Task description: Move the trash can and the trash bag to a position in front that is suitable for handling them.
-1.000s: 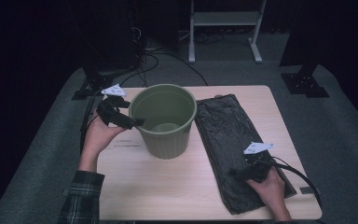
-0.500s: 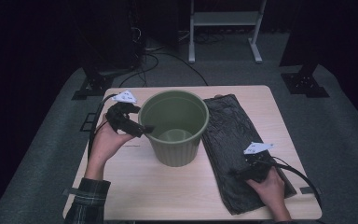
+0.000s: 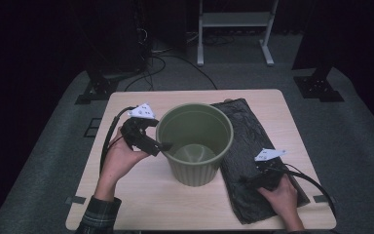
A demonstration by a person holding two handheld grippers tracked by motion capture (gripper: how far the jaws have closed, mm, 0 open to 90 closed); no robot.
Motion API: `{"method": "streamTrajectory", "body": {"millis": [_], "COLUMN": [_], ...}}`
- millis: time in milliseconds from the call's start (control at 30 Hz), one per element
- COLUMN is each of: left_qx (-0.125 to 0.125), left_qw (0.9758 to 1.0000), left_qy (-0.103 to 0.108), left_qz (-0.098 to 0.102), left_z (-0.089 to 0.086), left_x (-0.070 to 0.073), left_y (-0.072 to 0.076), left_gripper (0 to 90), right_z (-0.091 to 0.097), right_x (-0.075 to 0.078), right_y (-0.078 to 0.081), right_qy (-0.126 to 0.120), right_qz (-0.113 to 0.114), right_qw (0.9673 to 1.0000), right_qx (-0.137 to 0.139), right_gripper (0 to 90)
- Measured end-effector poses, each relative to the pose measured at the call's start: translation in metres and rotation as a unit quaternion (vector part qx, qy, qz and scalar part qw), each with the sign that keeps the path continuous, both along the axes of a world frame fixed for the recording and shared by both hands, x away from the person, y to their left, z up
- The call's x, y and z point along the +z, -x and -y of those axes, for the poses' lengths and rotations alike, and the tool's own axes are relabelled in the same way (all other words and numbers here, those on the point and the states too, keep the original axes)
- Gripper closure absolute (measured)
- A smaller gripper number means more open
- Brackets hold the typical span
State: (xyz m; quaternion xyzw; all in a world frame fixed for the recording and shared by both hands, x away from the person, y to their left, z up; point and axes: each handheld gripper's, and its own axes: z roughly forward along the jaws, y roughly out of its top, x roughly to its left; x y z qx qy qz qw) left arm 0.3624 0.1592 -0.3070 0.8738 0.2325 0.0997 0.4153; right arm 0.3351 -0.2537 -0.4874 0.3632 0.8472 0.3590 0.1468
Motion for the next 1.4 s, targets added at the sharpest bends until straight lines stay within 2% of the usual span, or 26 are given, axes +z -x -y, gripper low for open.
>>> {"method": "streamTrajectory", "body": {"millis": [167, 367, 400, 533, 633, 833, 1033, 1200, 1300, 1400], "left_qx": [-0.006, -0.003, 0.000, 0.002, 0.006, 0.015, 0.025, 0.033, 0.039, 0.040], "left_qw": [1.0000, 1.0000, 0.9999, 0.9996, 0.9991, 0.9984, 0.9977, 0.9974, 0.9978, 0.9978], "left_qy": [-0.004, 0.007, 0.012, 0.026, 0.033, 0.044, 0.058, 0.058, 0.045, 0.043], "left_qz": [0.001, 0.003, 0.010, 0.015, 0.026, 0.033, 0.026, 0.027, 0.030, 0.030], "left_z": [0.003, 0.000, -0.004, -0.010, -0.020, -0.034, -0.051, -0.058, -0.061, -0.061], "left_x": [0.001, 0.003, 0.005, 0.010, 0.021, 0.026, 0.009, -0.003, -0.017, -0.028], "left_y": [0.004, 0.005, 0.006, 0.010, 0.019, 0.031, 0.046, 0.053, 0.058, 0.059], "left_gripper": [0.0, 0.0, 0.0, 0.0, 0.0, 0.0, 0.0, 0.0, 0.0, 0.0], "right_z": [0.000, 0.001, 0.001, 0.002, 0.002, 0.002, 0.002, 0.002, 0.002, 0.002], "right_x": [0.000, 0.000, 0.000, 0.000, 0.000, 0.000, 0.000, 0.000, 0.000, 0.000], "right_y": [0.000, 0.001, 0.001, 0.001, 0.001, 0.001, 0.001, 0.001, 0.001, 0.001], "right_qy": [0.000, 0.000, 0.000, 0.000, 0.000, 0.000, 0.000, 0.000, 0.000, 0.000], "right_qz": [0.000, -0.001, -0.001, 0.000, 0.000, 0.000, 0.000, 0.000, 0.000, 0.000], "right_qw": [1.0000, 1.0000, 1.0000, 0.9999, 0.9999, 0.9999, 0.9999, 0.9999, 0.9999, 0.9999], "right_qx": [0.000, 0.005, 0.007, 0.013, 0.014, 0.011, 0.011, 0.011, 0.011, 0.010], "right_gripper": [0.9, 0.9, 0.9, 0.9, 0.9, 0.9, 1.0, 1.0, 1.0, 1.0]}}
